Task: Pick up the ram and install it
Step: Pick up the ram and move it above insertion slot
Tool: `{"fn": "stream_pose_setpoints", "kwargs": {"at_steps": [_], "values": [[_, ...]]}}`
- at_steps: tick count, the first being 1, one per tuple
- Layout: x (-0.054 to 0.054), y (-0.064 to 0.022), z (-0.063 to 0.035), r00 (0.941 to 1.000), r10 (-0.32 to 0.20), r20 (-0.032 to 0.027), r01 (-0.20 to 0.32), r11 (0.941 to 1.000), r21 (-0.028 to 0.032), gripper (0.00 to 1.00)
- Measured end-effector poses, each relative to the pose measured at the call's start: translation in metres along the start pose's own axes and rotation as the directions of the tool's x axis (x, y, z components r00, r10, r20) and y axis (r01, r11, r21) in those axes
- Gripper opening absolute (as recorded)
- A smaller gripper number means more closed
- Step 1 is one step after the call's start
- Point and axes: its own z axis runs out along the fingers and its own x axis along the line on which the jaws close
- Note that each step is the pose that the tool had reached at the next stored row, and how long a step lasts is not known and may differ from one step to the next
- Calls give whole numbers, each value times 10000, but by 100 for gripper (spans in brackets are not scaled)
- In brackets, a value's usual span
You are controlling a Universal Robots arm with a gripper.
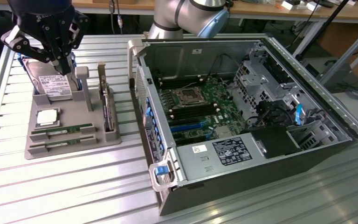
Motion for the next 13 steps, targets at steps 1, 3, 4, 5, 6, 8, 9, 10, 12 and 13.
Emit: {"fn": "stream_pose_setpoints", "kwargs": {"at_steps": [1, 3, 4, 5, 6, 8, 9, 10, 12, 13], "values": [[0, -1, 0, 10000, -59, -2, 59, 10000, -1, 10], [0, 0, 0, 9999, -118, -5, 118, 9999, -3, 10], [0, -1, 0, 9999, -155, -7, 155, 9999, -4, 10], [0, 0, 0, 9997, -232, -10, 232, 9997, -5, 10], [0, 0, 0, 9996, -266, -11, 266, 9996, -6, 10], [0, 0, 0, 9992, -400, -16, 400, 9992, -9, 10], [0, 0, 0, 9991, -433, -18, 433, 9991, -11, 10], [0, 0, 0, 9988, -497, -20, 497, 9988, -12, 10], [0, 0, 0, 9981, -616, -25, 616, 9981, -15, 10], [0, 0, 0, 9977, -676, -27, 676, 9977, -17, 10]]}}
